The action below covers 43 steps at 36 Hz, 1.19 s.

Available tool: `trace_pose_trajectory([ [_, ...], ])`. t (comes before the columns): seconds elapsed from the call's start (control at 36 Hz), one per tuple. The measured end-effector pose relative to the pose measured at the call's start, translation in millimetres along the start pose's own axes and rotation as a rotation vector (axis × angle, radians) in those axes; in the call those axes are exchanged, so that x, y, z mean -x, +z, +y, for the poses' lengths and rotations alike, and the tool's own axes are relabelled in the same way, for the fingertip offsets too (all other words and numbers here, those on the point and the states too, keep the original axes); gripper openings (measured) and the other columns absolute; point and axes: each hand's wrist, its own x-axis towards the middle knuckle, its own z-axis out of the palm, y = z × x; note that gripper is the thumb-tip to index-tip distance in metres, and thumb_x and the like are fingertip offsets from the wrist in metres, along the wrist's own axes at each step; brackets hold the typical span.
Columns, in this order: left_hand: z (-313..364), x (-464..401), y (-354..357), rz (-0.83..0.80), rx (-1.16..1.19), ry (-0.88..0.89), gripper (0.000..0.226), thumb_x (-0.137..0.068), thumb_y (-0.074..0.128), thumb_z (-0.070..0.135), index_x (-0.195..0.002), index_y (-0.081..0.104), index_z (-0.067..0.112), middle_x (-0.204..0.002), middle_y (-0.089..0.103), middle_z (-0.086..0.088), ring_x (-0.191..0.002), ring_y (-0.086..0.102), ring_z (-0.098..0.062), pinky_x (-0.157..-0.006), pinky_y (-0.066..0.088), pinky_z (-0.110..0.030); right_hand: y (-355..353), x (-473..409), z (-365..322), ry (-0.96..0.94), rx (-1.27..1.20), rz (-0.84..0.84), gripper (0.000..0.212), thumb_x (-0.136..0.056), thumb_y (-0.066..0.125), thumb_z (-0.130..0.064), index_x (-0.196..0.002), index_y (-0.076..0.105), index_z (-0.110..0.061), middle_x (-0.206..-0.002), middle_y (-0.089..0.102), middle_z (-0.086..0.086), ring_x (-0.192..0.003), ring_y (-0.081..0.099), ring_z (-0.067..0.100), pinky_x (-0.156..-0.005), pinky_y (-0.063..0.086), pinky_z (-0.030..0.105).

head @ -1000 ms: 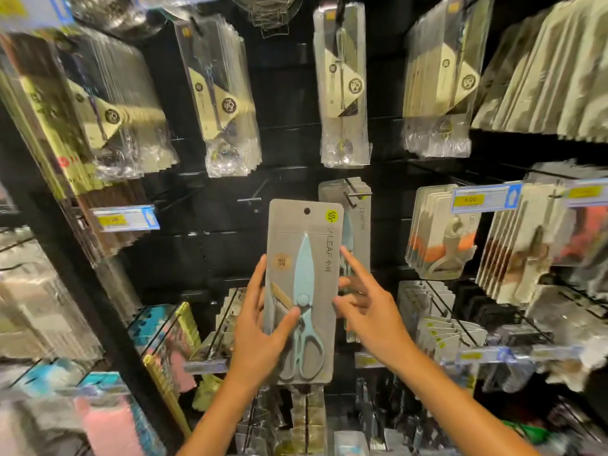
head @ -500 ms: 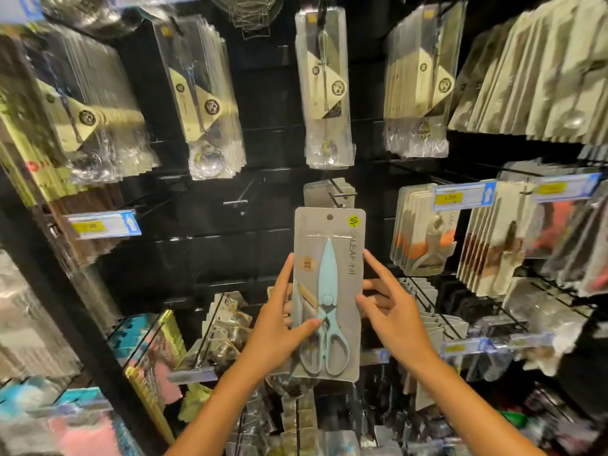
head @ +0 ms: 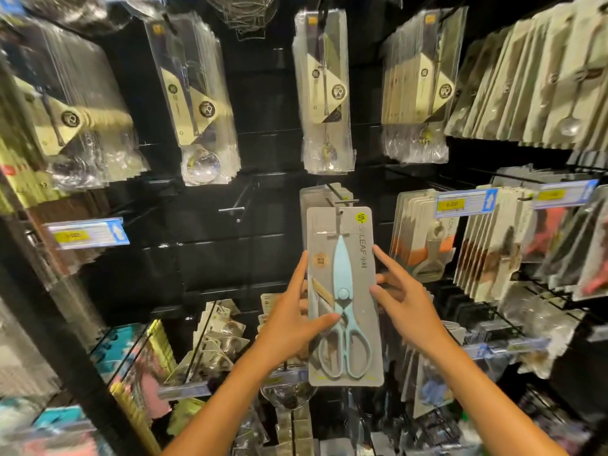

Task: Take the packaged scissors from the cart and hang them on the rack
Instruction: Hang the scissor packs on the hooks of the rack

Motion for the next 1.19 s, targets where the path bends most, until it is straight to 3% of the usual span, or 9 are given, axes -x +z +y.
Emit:
trace_pose_trajectory([
  [0.22,-9.9,-13.9,-8.3,-0.069,-0.006,0.001,0.118,-0.090,0.081,0.026,-0.158,-0.009,0.056,-0.150,0.054,0.021,-0.123,0.065,-0.001,-0.105,0.055,-0.041,9.8,-17.2,21.1,0.017,0.062,-0.075,0.071,-0.104,0.056,-0.016,-0.156,0.025,-0.052,-0.107,0.073,-0.007,-0.100,0.073,0.015,-0.085,0.061,0.038],
  [0.31,-16.8,-25.0,-13.9,-0.164,-0.024,-0.010,0.116,-0.092,0.077,0.039,-0.154,-0.019,0.061,-0.153,0.046,0.029,-0.131,0.060,-0.004,-0.113,0.049,-0.040,16.0,-26.5,27.8,0.028,0.092,-0.093,0.074,-0.104,0.057,-0.024,-0.154,0.016,-0.060,-0.112,0.070,-0.023,-0.100,0.071,0.008,-0.081,0.059,0.024],
  [0.39,-26.6,-37.8,-18.3,-0.240,-0.081,-0.028,0.115,-0.095,0.071,0.046,-0.147,-0.030,0.062,-0.140,0.035,0.048,-0.130,0.054,0.010,-0.109,0.045,-0.015,24.2,-35.1,29.3,0.040,0.123,-0.130,0.081,-0.104,0.057,-0.029,-0.151,0.003,-0.066,-0.119,0.058,-0.047,-0.106,0.067,-0.007,-0.079,0.053,0.011],
  [0.44,-31.8,-46.0,-20.4,-0.267,-0.098,-0.029,0.115,-0.098,0.068,0.043,-0.144,-0.035,0.061,-0.140,0.030,0.048,-0.129,0.048,0.020,-0.094,0.037,0.005,30.2,-40.0,28.3,0.044,0.120,-0.133,0.086,-0.103,0.059,-0.032,-0.148,-0.004,-0.069,-0.134,0.049,-0.046,-0.116,0.059,-0.013,-0.094,0.052,0.018],
  [0.53,-35.1,-58.8,-21.6,-0.271,-0.090,-0.032,0.113,-0.100,0.066,0.036,-0.143,-0.036,0.059,-0.155,0.029,0.030,-0.140,0.051,-0.003,-0.107,0.044,-0.011,37.6,-47.6,29.0,0.056,0.096,-0.136,0.090,-0.101,0.060,-0.034,-0.149,-0.009,-0.067,-0.157,0.035,-0.025,-0.136,0.050,0.000,-0.114,0.045,0.040],
  [0.64,-37.4,-76.3,-23.4,-0.259,-0.094,-0.018,0.113,-0.102,0.064,0.028,-0.149,-0.037,0.048,-0.168,0.028,0.003,-0.139,0.054,-0.014,-0.114,0.047,-0.035,44.3,-60.5,25.5,0.049,0.121,-0.144,0.093,-0.100,0.061,-0.039,-0.153,-0.013,-0.059,-0.160,0.022,-0.029,-0.145,0.042,0.012,-0.119,0.039,0.043],
  [0.89,-42.9,-94.4,-21.5,-0.201,-0.069,-0.055,0.116,-0.099,0.069,0.021,-0.153,-0.029,0.052,-0.169,0.027,0.001,-0.144,0.048,-0.020,-0.114,0.047,-0.049,44.5,-81.4,19.1,0.111,0.195,-0.140,0.101,-0.100,0.065,-0.025,-0.159,-0.017,-0.041,-0.169,0.019,-0.002,-0.151,0.031,0.020,-0.121,0.034,0.049],
  [1.06,-49.7,-87.2,-20.7,-0.126,-0.096,-0.128,0.111,-0.096,0.073,0.024,-0.161,-0.016,0.042,-0.172,0.020,0.001,-0.152,0.028,-0.011,-0.119,0.034,-0.037,39.1,-81.2,28.1,0.211,0.300,-0.113,0.100,-0.097,0.068,-0.032,-0.161,-0.008,-0.040,-0.165,0.027,0.010,-0.150,0.033,0.028,-0.119,0.033,0.048],
  [1.19,-68.8,-52.4,-24.6,-0.094,-0.246,-0.153,0.106,-0.097,0.072,0.031,-0.162,-0.011,0.045,-0.172,0.012,0.007,-0.155,0.016,-0.009,-0.118,0.025,-0.031,37.2,-41.2,50.9,0.191,0.301,-0.069,0.087,-0.098,0.067,-0.030,-0.159,0.008,-0.048,-0.160,0.034,-0.002,-0.145,0.039,0.020,-0.114,0.038,0.040],
])
